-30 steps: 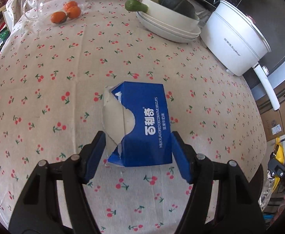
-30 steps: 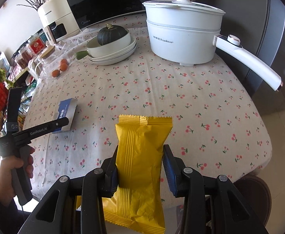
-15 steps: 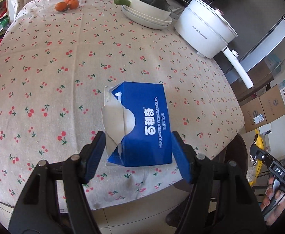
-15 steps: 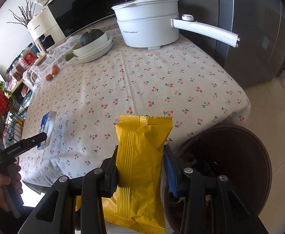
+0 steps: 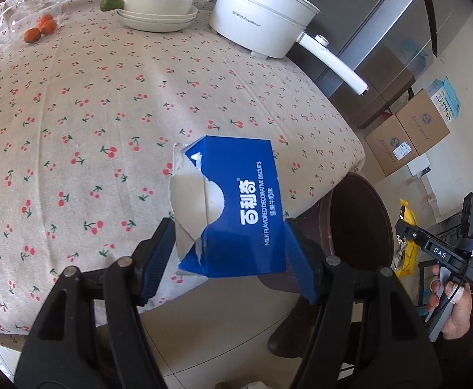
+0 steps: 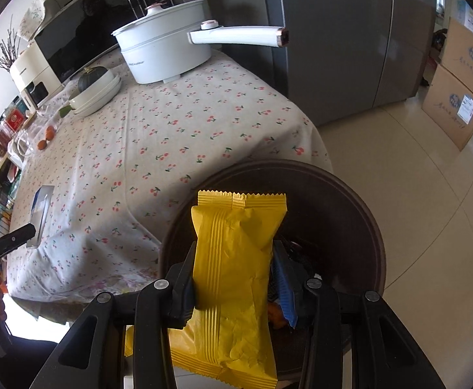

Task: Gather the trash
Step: 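Carry the blue box and yellow packet over the brown bin and release both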

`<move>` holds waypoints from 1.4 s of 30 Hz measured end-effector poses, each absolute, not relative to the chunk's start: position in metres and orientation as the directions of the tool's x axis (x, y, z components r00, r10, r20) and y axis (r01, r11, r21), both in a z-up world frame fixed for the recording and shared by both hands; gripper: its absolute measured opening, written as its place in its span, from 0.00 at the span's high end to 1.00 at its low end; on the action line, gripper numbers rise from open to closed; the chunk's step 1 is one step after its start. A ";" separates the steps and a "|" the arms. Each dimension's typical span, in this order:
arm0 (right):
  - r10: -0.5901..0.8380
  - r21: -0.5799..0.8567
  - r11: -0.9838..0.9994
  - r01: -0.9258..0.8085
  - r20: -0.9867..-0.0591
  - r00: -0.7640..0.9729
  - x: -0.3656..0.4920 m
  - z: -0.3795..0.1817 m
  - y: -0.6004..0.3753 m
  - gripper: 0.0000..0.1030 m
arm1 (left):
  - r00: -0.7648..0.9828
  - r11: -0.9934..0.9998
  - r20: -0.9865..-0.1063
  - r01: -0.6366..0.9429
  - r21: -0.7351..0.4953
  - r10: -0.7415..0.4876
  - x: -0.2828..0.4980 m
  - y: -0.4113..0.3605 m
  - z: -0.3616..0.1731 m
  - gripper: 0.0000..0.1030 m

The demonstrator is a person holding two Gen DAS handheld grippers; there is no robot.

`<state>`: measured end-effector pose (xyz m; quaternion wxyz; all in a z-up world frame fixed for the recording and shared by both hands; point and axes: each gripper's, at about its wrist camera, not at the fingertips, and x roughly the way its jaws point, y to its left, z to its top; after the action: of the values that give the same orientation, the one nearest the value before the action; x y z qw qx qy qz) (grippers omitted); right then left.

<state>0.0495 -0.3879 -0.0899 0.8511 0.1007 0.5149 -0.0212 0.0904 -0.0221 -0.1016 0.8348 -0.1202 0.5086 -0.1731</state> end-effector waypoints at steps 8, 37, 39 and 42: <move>0.042 0.157 0.963 0.218 -0.889 0.455 0.026 -0.106 -0.429 0.58 | 0.314 0.832 -0.797 0.406 -0.378 -0.515 0.083 -0.116 -0.103 0.33; -0.006 0.120 0.960 0.254 -0.895 0.446 0.022 -0.113 -0.446 0.53 | 0.338 0.846 -0.861 0.504 -0.175 -0.380 0.084 -0.191 -0.120 0.02; -0.030 0.099 0.960 0.262 -0.894 0.447 0.025 -0.111 -0.441 0.35 | 0.352 0.850 -0.860 0.502 -0.159 -0.369 0.082 -0.188 -0.118 0.02; -0.043 0.083 0.965 0.250 -0.887 0.460 0.027 -0.106 -0.434 0.24 | 0.376 0.856 -0.857 0.500 -0.132 -0.352 0.080 -0.183 -0.115 0.02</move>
<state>0.0272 -0.4344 -0.1060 0.8485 0.1009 0.5124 -0.0861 0.0804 -0.1830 -0.1152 0.8260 0.0747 0.4954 -0.2581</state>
